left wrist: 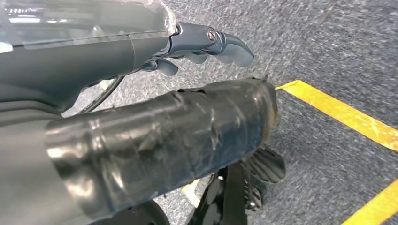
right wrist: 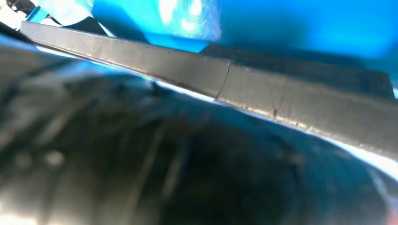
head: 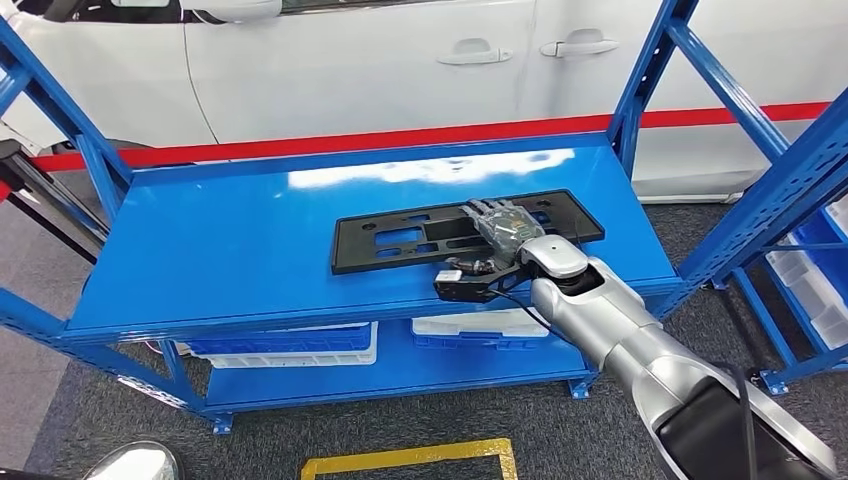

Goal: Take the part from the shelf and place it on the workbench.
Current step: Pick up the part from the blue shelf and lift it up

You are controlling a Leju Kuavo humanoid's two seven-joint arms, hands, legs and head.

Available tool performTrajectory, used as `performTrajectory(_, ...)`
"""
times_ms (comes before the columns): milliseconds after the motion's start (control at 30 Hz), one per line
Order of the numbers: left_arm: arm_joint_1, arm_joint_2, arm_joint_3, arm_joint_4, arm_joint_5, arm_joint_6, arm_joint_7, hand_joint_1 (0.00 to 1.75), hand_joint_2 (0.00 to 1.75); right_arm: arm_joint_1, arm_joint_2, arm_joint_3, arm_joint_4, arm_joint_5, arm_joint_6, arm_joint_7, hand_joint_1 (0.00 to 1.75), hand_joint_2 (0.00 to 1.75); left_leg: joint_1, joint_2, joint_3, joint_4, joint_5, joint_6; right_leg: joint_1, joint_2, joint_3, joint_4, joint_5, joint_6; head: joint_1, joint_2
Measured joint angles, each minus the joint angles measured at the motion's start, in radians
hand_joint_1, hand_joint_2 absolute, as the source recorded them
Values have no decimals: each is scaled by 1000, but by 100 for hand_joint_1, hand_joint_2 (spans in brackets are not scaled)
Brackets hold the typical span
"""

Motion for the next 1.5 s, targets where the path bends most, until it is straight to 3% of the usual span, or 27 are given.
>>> performTrajectory(67,1,1,0,0,1,-1,0,0,0,-3,2,3,3,0,0,-2,0,0,0,0,64,-134,67,7,0,1,2,0,-1,1,0,0)
performTrajectory(133,-1,3,0,0,3,-1,-1,0,0,-7,3,4,6,-1,0,-3,0,0,-4,-1,118,-243,102,16,4,2,1,1,-1,7,0,0)
performTrajectory(233,-3,5,0,0,4,-2,-2,0,0,-9,7,7,10,-3,0,-5,0,0,-7,-1,129,-268,108,29,5,2,0,-1,1,23,0,0)
performTrajectory(300,-2,6,0,0,4,-2,-2,0,0,-10,9,8,12,-5,-1,-6,0,0,-3,0,133,-279,116,41,4,1,-8,22,-18,33,1,0)
performTrajectory(333,-2,6,0,0,4,-2,-2,0,0,-11,9,9,13,-5,-1,-6,0,0,0,1,135,-283,119,46,4,1,-25,60,-44,36,1,0)
performTrajectory(400,-2,6,0,0,4,-2,-2,0,0,-10,9,9,16,-6,0,-6,0,0,-1,2,133,-284,120,51,1,1,-82,187,-108,41,2,0)
performTrajectory(433,-2,6,0,0,4,-2,-2,0,0,-7,9,10,18,-6,0,-6,0,0,-1,2,133,-283,120,52,0,0,-109,245,-128,43,2,0)
performTrajectory(467,-2,6,0,0,5,-2,-2,0,0,-4,9,11,20,-7,0,-6,0,0,-2,2,132,-282,119,52,-1,0,-124,275,-131,44,2,0)
performTrajectory(500,-1,6,0,0,5,-2,-2,0,0,-3,9,12,21,-9,0,-6,0,0,-2,2,132,-280,119,51,-3,0,-118,265,-113,45,2,0)
performTrajectory(567,-1,6,0,0,5,-2,-2,0,0,-5,9,14,22,-13,0,-7,0,0,-1,1,132,-272,114,47,-6,-1,-60,146,-47,41,2,0)
performTrajectory(633,-2,6,0,0,5,-1,-2,0,0,-9,9,16,22,-17,0,-8,0,0,-5,0,126,-263,109,39,-2,-1,-8,36,-11,35,1,0)
performTrajectory(767,-2,6,0,0,7,-1,-2,0,0,-9,12,19,24,-18,-1,-9,0,0,-4,-1,122,-258,104,20,2,0,2,6,-8,19,1,0)
performTrajectory(833,-1,6,0,0,7,-1,-2,0,0,-13,16,21,25,-18,-1,-10,0,0,-1,0,102,-212,71,10,-3,0,5,-2,-3,6,0,0)
performTrajectory(867,-1,6,0,0,8,-1,-2,0,0,-14,20,22,25,-18,-1,-10,0,0,0,0,78,-159,40,5,-4,0,6,-4,-1,2,0,0)
performTrajectory(933,-2,7,0,0,9,-1,-2,0,0,-13,24,26,28,-18,0,-11,0,87,1,0,15,-26,-17,-2,-2,0,5,-3,-1,-2,0,0)
performTrajectory(967,-2,8,0,0,10,-1,-2,0,0,-12,25,28,30,-18,0,-11,0,131,1,0,-5,13,-25,-4,-2,0,5,-3,-2,-2,0,0)
performTrajectory(1000,-1,8,0,0,10,-1,-2,0,0,-11,26,29,32,-18,0,-11,0,175,1,0,-8,17,-15,-4,-2,-1,5,-3,-2,-2,0,0)
performTrajectory(1033,0,8,0,0,10,-1,-2,0,0,-10,27,30,34,-18,0,-11,0,175,1,1,10,-22,14,-3,-2,0,5,-2,-3,-1,0,0)
performTrajectory(1100,1,9,0,0,10,-1,-2,0,0,-12,29,31,36,-18,0,-11,0,175,0,1,79,-162,80,3,0,1,6,0,-5,3,0,0)
performTrajectory(1167,-1,10,0,0,10,-2,-2,0,0,-13,30,32,38,-19,0,-12,0,175,-4,-1,123,-252,106,12,2,2,4,2,-6,11,0,0)
performTrajectory(1267,-3,11,0,0,10,-2,-2,0,0,-14,32,34,43,-20,0,-13,0,175,-5,-1,127,-267,108,27,2,2,4,0,-5,25,0,0)
performTrajectory(1333,-2,12,0,0,10,-2,-2,0,0,-17,32,35,46,-20,0,-13,0,175,0,1,131,-277,115,40,3,2,-10,35,-32,34,1,0)
performTrajectory(1433,-1,12,0,0,11,-2,-2,0,0,-14,31,37,51,-20,0,-13,0,175,0,2,133,-281,117,49,1,1,-93,216,-122,41,2,0)
performTrajectory(1467,-2,12,0,0,11,-2,-2,0,0,-11,31,38,54,-20,0,-13,32,175,0,2,133,-280,116,50,0,1,-118,266,-135,43,2,0)
performTrajectory(1500,-1,12,0,0,11,-2,-1,0,0,-9,31,39,56,-20,1,-13,66,175,0,2,133,-278,115,51,-2,1,-127,281,-129,45,2,0)
